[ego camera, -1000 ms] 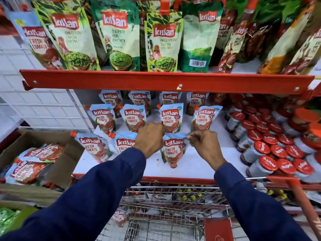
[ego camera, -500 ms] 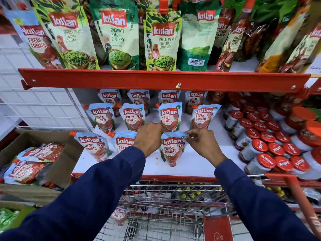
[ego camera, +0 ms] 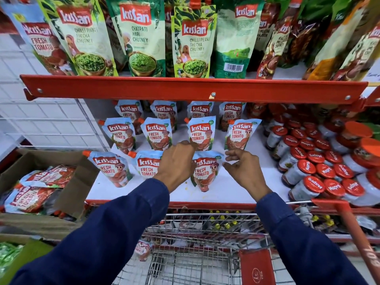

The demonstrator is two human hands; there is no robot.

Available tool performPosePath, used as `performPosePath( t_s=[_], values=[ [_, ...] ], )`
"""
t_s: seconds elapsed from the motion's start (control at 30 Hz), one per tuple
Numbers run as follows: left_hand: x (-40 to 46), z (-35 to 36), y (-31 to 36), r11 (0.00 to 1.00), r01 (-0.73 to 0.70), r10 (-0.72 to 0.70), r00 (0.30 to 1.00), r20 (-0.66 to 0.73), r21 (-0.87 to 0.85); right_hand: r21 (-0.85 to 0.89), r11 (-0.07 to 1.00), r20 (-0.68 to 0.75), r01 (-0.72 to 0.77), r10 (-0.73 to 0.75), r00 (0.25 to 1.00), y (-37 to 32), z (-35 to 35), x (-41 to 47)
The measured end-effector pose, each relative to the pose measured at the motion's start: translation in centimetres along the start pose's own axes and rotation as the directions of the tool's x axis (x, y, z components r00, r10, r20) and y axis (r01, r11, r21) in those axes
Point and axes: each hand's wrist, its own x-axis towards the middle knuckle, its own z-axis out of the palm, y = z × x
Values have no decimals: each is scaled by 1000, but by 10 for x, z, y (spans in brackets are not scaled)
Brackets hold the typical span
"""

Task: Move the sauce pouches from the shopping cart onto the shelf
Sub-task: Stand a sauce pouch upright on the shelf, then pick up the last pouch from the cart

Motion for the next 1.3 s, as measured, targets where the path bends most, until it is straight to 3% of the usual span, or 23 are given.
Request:
performPosePath(
  t_s=[0.17, 0.37, 0.6, 0.73, 0.9, 1.1, 1.17, 1.3],
  values=[
    [-64, -3, -8, 988, -101, 91, 992, -86, -119, 62, 997, -100, -54, 60, 993, 8, 4, -41],
    [-160, 47, -43, 981, -191, 185, 976, 112, 45, -21, 999, -22, 42, -43, 999, 19, 48, -112],
    [-250, 110, -101, 995, -49, 9, 922, 388, 93, -281, 922, 319, 267, -172, 932, 26, 140, -187],
    [-280, 143, -131, 994, 76, -105, 849, 517, 78, -361, 864, 522, 352, -125, 844, 33, 196, -222],
    [-293, 176, -157, 989, 143, -142, 793, 592, 46, -371, 840, 676, 395, -47, 735, 36, 257, -240],
    [-275, 217, -187, 977, 212, -184, 773, 607, 26, -278, 911, 734, 305, -3, 679, 25, 313, -224],
    [-263, 228, -195, 973, 230, -192, 784, 591, 11, -215, 955, 706, 203, 9, 708, 17, 322, -216],
    [-241, 244, -209, 976, 215, -200, 813, 546, 38, -259, 963, 564, 77, 87, 821, 7, 335, -199]
  ],
)
